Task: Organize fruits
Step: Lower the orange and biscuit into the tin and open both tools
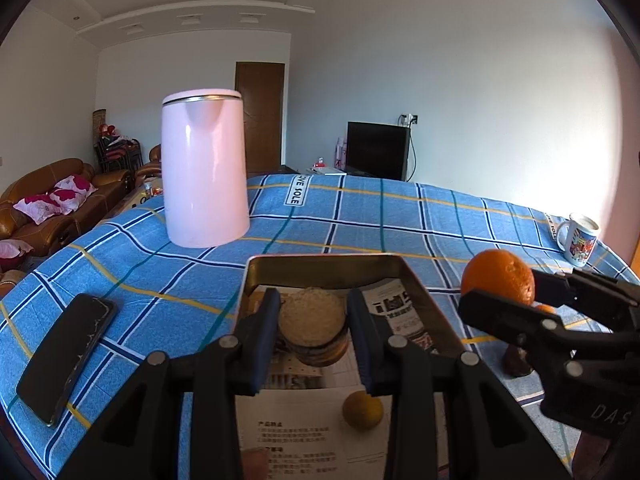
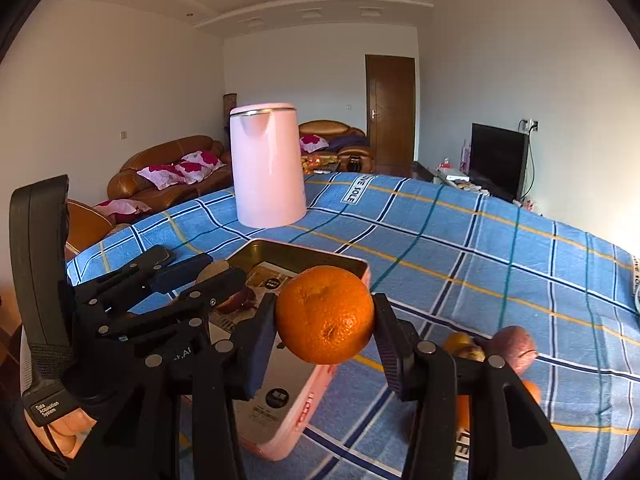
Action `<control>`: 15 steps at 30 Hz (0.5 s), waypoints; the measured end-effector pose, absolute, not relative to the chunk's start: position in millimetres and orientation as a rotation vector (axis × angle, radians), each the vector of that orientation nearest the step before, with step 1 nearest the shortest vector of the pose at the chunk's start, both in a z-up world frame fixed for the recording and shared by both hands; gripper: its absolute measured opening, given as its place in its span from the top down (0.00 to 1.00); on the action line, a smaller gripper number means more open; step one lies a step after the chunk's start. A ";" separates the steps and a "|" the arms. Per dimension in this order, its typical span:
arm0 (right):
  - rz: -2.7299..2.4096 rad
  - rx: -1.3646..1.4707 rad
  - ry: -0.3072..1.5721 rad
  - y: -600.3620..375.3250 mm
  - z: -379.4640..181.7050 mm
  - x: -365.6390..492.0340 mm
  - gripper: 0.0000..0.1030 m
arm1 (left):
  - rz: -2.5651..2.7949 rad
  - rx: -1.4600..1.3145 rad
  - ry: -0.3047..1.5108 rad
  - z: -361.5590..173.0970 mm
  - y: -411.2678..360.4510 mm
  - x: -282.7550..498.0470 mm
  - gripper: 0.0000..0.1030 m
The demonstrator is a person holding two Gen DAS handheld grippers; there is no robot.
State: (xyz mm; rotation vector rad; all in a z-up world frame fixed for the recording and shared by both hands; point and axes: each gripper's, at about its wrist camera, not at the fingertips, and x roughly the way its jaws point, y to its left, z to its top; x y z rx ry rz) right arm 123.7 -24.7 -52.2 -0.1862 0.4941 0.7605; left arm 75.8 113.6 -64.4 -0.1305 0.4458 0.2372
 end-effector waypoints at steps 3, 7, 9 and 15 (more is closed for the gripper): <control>0.757 -0.193 0.535 -9.6 -62.4 135.2 0.52 | 0.242 -0.157 0.472 -68.7 125.5 78.1 0.65; 0.758 -0.193 0.586 6.7 -73.8 146.2 0.52 | 0.239 -0.176 0.499 -71.5 135.7 81.8 0.65; 0.759 -0.193 0.605 9.6 -77.0 148.9 0.52 | 0.234 -0.192 0.508 -72.2 140.0 82.4 0.65; 0.769 -0.182 0.659 23.7 -82.6 154.7 0.52 | 0.253 -0.187 0.516 -73.0 146.2 82.9 0.62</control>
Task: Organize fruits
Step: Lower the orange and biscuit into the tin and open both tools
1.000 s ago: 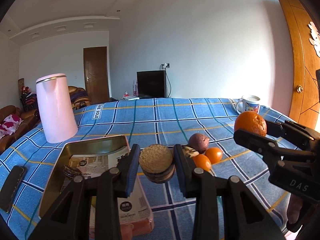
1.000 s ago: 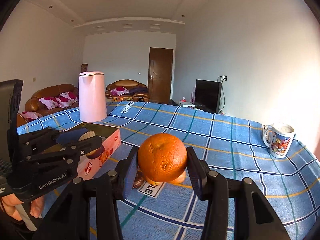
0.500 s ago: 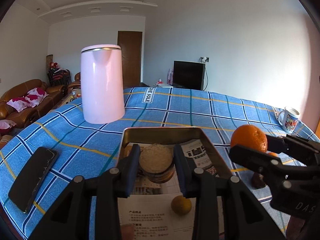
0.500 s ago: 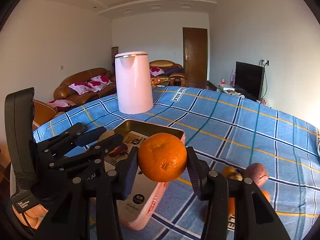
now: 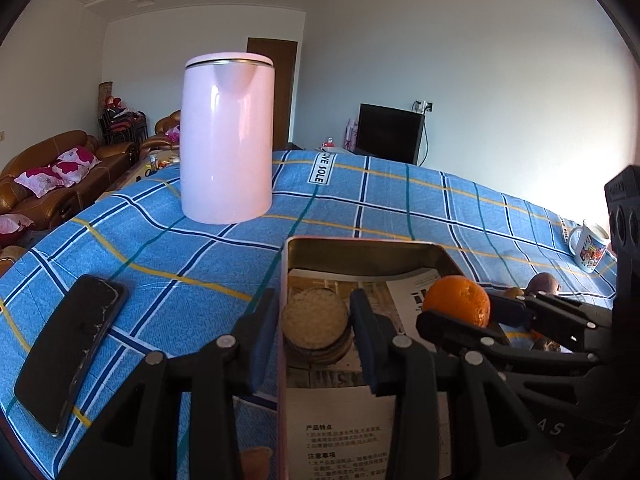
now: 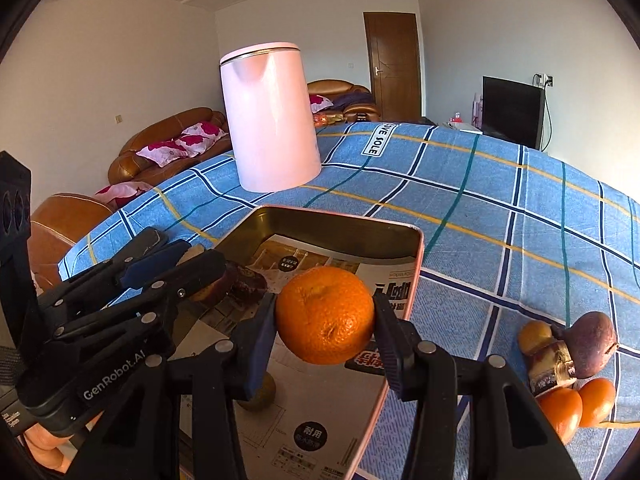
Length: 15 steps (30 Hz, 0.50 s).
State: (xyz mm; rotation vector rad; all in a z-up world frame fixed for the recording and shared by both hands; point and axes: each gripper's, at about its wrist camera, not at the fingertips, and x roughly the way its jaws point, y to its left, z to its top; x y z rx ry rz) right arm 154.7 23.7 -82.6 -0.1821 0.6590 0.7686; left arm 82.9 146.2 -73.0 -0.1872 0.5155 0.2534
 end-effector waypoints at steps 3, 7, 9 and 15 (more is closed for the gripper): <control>0.763 -0.183 0.667 26.2 -82.5 155.9 0.52 | 0.253 -0.197 0.516 -73.2 148.9 83.1 0.61; 0.767 -0.189 0.667 26.7 -82.7 156.7 0.51 | 0.261 -0.195 0.503 -72.1 149.5 78.7 0.59; 0.774 -0.178 0.664 24.5 -82.3 157.0 0.46 | 0.269 -0.201 0.496 -70.1 149.3 74.4 0.55; 0.779 -0.151 0.602 1.9 -67.9 143.1 0.31 | 0.240 -0.204 0.447 -57.6 138.6 58.3 0.38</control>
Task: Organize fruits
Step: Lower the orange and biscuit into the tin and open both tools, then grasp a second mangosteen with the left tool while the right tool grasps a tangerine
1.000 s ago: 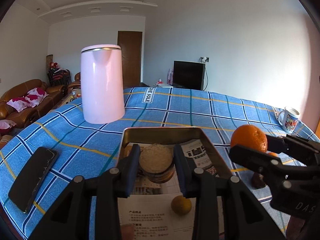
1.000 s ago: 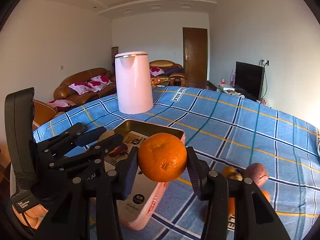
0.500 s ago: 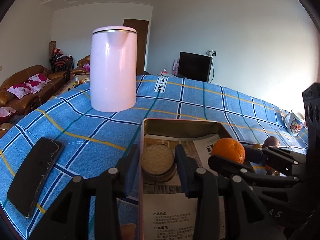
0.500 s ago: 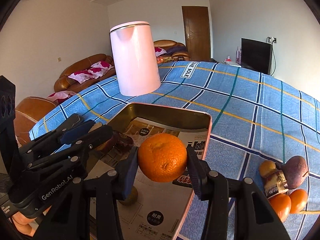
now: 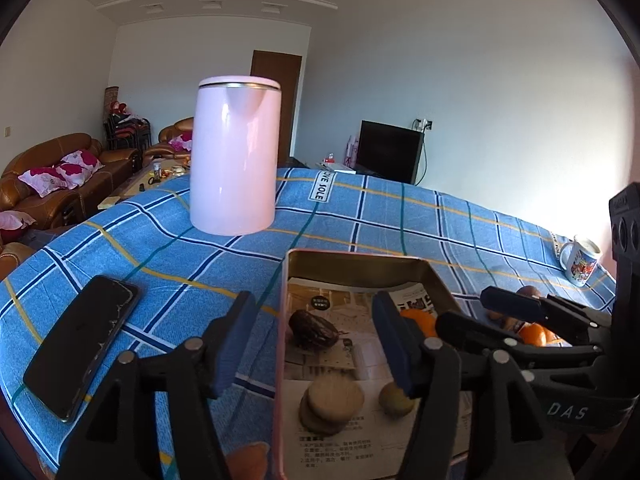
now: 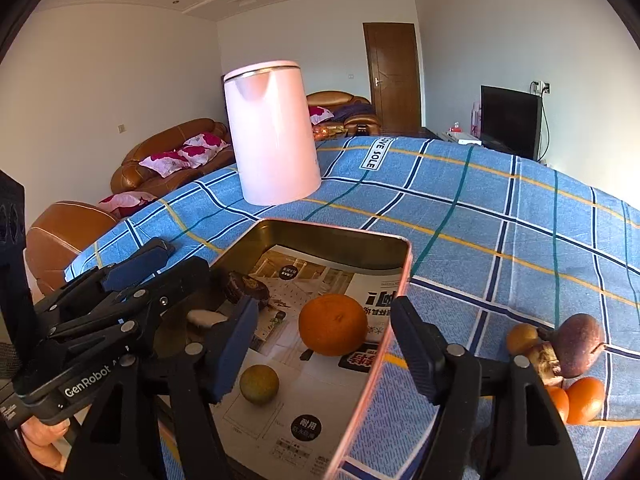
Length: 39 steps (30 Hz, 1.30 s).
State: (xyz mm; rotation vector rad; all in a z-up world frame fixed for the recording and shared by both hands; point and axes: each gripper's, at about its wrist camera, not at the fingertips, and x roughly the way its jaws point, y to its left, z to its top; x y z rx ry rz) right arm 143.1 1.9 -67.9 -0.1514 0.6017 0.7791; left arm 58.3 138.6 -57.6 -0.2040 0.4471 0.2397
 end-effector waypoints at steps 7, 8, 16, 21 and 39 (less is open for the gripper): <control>0.606 -0.128 0.557 -91.5 -49.7 141.9 0.30 | 0.100 -0.151 0.442 -47.9 81.1 68.5 0.25; 0.561 -0.124 0.557 -107.4 -49.0 145.3 0.28 | 0.082 -0.140 0.447 -47.4 73.2 73.5 0.25; 0.356 -0.026 0.604 -189.0 -54.4 168.8 0.26 | 0.192 -0.120 0.511 -56.8 88.2 112.7 0.23; 0.371 -0.018 0.677 -186.0 -68.7 183.5 0.26 | 0.262 -0.108 0.496 -54.7 107.1 121.3 0.12; 0.456 0.068 0.850 -170.0 -98.8 210.3 0.45 | 0.166 -0.088 0.451 -43.7 67.8 105.7 0.07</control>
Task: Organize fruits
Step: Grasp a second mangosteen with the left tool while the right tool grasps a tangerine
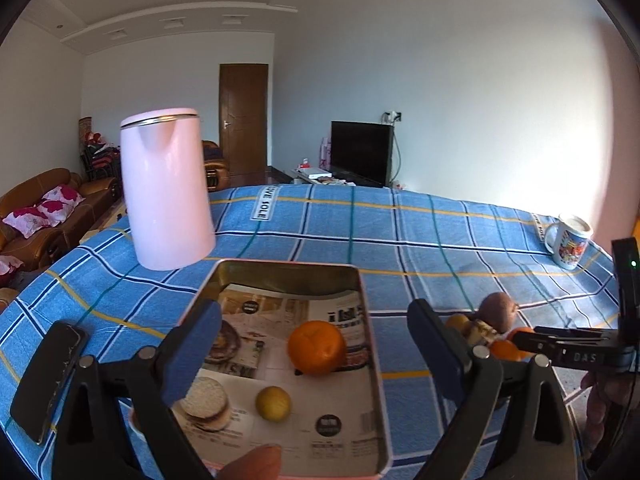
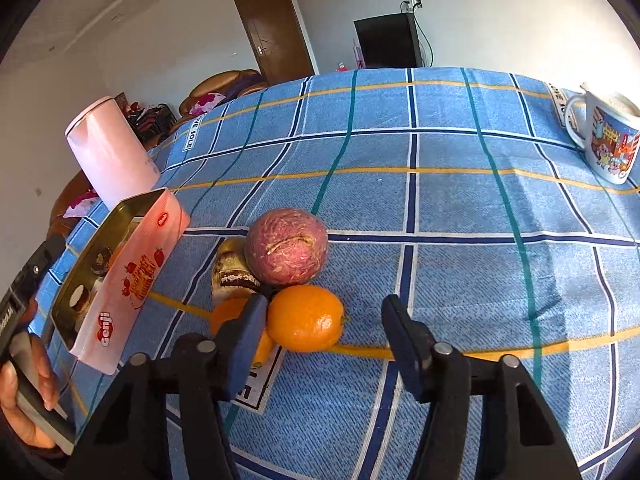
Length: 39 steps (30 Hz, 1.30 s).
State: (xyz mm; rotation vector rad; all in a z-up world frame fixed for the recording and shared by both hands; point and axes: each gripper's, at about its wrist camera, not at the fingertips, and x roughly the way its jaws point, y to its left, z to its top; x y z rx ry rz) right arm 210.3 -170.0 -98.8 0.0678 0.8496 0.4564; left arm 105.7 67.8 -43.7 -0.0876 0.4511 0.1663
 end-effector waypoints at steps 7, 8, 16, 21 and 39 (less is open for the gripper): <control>0.499 0.100 0.823 -179.8 -95.3 199.1 0.58 | 0.063 -0.026 0.488 -46.6 18.5 108.6 0.07; 0.498 0.107 0.814 -182.5 -94.2 197.6 0.58 | 0.051 -0.012 0.493 -47.5 11.9 109.0 0.07; 0.413 0.108 0.684 -206.1 -77.5 180.3 0.58 | -0.016 0.063 0.570 -61.9 -23.5 119.2 0.08; 0.406 0.081 0.639 -203.6 -70.9 174.5 0.58 | -0.058 0.088 0.632 -67.9 -38.2 128.9 0.18; 0.423 0.093 0.611 -204.8 -70.1 171.3 0.58 | -0.165 0.051 0.798 -91.5 -48.6 141.6 0.61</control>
